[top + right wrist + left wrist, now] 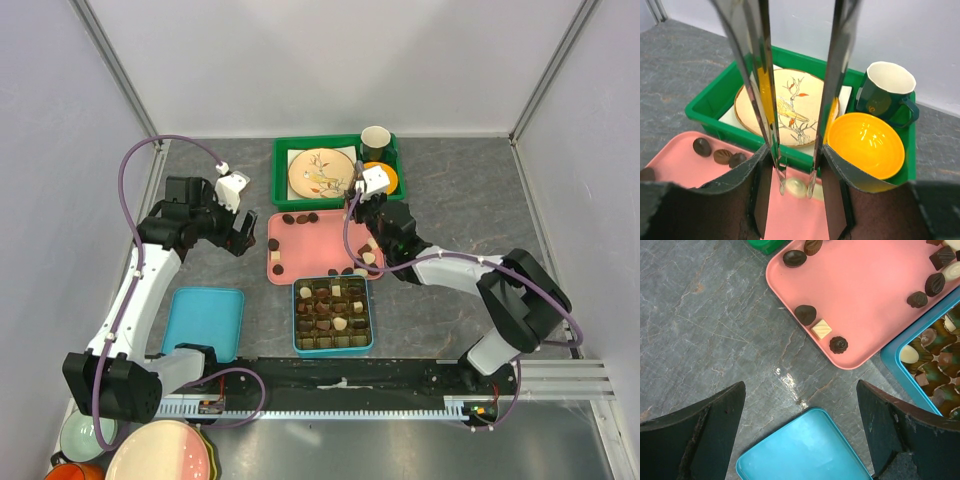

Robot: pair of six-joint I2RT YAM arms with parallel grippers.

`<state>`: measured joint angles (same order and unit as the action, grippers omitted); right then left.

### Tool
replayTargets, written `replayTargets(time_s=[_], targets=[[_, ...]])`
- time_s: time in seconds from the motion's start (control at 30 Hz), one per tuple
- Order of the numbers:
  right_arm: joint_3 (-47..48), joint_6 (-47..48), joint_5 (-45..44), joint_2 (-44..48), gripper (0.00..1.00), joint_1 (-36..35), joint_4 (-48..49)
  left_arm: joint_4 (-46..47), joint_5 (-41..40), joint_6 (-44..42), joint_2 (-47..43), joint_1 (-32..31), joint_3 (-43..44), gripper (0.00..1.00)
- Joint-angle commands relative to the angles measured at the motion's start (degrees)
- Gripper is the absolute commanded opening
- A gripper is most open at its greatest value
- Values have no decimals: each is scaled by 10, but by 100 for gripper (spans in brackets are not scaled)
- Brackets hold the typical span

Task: Pack the chocolate
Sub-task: Pick up the fake chocolate from the plate.

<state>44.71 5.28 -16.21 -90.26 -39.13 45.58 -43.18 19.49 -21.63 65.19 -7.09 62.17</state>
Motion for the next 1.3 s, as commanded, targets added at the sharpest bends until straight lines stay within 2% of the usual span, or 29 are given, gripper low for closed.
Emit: replayTargets(time_s=[0.0,0.6,1.07,1.27], targets=[[34,-25,47,-30,48,16,65,10,-3,-12,-2,4,1,99],[38,-16,76,-93,49,31,81,10,-12,-18,2,6,3,99],[29,34,72,-87,49,32,69,6,-12,-22,3,9,3,99],[26,22,79,-102,49,32,64,6,-13,-24,1,9,3,99]])
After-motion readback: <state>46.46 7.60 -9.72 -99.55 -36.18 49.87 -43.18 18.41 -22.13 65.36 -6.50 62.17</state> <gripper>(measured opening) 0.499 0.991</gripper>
